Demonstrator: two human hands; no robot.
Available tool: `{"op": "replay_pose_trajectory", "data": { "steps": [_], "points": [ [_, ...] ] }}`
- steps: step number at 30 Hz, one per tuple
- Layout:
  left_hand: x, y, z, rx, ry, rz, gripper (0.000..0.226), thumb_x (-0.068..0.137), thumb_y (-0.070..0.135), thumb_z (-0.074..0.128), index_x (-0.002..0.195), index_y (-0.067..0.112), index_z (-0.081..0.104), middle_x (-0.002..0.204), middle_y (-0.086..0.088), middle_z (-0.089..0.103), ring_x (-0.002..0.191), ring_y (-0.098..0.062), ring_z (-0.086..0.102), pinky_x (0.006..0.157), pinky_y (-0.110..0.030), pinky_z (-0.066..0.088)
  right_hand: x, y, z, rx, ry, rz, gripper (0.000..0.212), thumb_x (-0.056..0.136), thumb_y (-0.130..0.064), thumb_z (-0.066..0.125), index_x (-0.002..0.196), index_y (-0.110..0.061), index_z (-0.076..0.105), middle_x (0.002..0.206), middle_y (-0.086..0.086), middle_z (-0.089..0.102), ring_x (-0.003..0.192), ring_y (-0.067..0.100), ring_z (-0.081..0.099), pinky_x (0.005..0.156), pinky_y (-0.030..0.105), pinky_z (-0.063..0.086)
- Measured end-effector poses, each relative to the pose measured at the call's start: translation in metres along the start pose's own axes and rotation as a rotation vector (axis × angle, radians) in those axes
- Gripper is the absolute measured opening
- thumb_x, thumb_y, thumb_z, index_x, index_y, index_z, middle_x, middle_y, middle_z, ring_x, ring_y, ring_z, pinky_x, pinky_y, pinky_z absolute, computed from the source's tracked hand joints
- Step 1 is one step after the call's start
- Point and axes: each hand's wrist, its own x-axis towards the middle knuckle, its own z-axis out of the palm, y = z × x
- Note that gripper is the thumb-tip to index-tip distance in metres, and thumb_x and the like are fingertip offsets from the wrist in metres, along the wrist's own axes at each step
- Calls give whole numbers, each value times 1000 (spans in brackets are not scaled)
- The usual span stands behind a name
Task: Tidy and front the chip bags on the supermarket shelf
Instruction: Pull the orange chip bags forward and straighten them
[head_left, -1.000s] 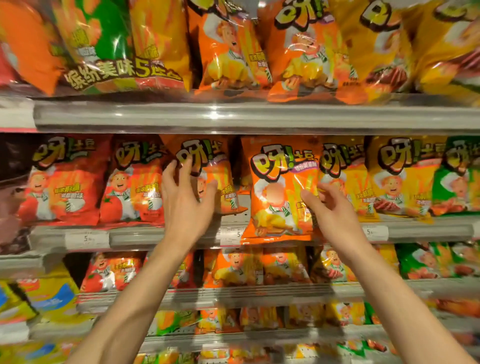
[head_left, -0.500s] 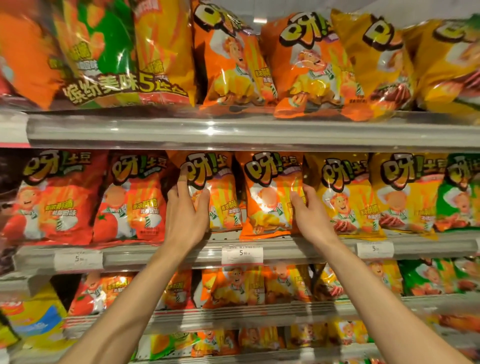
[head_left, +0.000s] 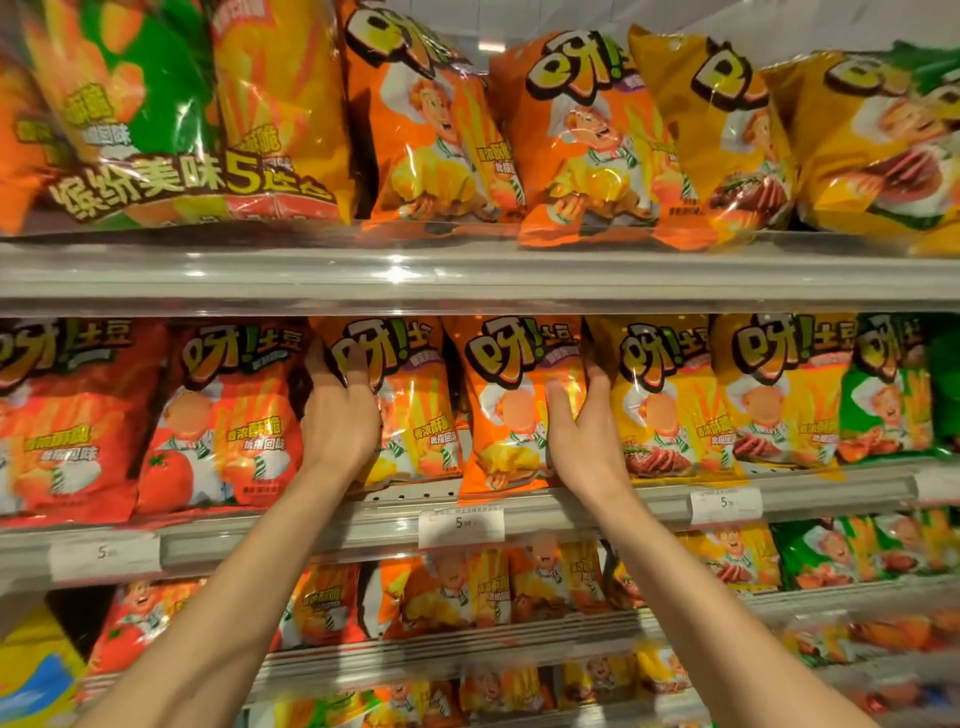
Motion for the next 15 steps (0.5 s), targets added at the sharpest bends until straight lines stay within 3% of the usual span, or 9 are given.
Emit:
{"op": "replay_pose_trajectory", "data": {
  "steps": [3,8,12,15],
  "points": [
    [3,-5,2,8,12,53,74,97,71,23,159,36,5,132,-29,60,123,-50,56,107,-55,43,-1,2,1,35,41,2,66,105,-49,38,159,-17,18,163,5,32,148,24,34,120,45,32],
    [2,2,2,79,-13,64,66,105,58,28,162,31,10,142,-28,52,131,-51,48,109,-53,37,-1,5,4,22,66,-13,63,106,-48,36,158,-16,20,161,6,35,147,25,36,118,46,34],
    [1,0,-4,134,-44,103,70,103,62,26,162,33,5,131,-30,57,124,-51,54,105,-54,41,3,7,4,13,60,-22,62,106,-47,36,157,-15,21,160,8,37,146,26,38,117,45,35],
    [0,2,-10,217,-72,111,73,104,59,31,163,30,-1,145,-32,47,129,-52,49,108,-54,41,3,5,3,-23,57,-31,62,107,-45,36,157,-13,21,162,8,34,147,27,36,117,40,33]
  ]
}}
